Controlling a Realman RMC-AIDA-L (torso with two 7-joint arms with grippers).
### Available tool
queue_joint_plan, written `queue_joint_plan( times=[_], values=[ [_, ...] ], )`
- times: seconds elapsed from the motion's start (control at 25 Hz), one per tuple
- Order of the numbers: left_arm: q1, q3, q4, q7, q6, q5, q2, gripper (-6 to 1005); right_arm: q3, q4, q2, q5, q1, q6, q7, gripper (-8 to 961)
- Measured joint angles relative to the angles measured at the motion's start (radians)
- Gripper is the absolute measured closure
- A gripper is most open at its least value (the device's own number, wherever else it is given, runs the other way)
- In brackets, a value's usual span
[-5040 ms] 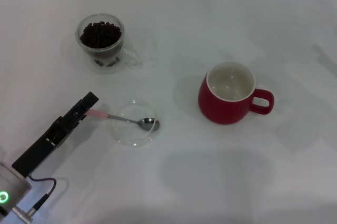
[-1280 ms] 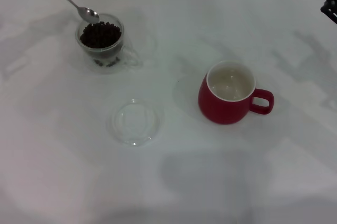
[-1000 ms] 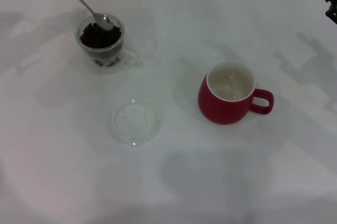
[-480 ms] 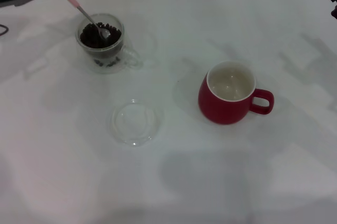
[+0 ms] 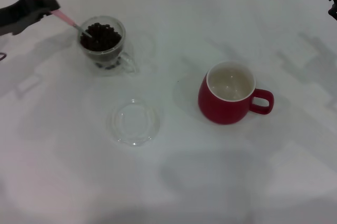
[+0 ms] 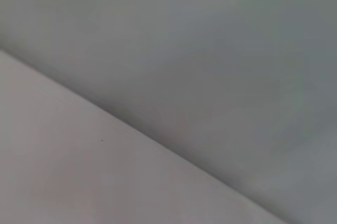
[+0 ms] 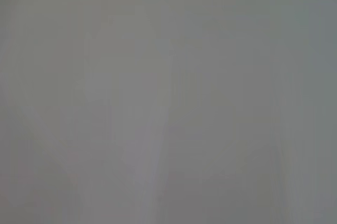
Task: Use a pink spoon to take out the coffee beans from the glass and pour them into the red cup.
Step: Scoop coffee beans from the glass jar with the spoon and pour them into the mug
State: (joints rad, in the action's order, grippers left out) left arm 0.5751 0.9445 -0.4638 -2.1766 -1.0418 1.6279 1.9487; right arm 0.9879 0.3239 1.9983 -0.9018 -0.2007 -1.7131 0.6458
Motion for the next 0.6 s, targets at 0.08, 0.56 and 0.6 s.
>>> queue_joint_plan(
  times=[0.08,0.56,0.6],
  values=[
    [-0.029,0.0,0.001,0.0,0.0,-0.042,0.001,873,0.001,0.001,-0.001,0.0,-0.001,0.0,0.0,113],
    [-0.149,-0.003,0.016,0.006,-0.021,-0.226,0.011,874,0.0,0.006,-0.007,0.0,-0.007,0.008,0.0,113],
    [-0.15,-0.005,0.016,0.006,-0.026,-0.228,0.011,874,0.001,0.006,-0.008,0.0,-0.007,0.009,0.0,113]
  ],
)
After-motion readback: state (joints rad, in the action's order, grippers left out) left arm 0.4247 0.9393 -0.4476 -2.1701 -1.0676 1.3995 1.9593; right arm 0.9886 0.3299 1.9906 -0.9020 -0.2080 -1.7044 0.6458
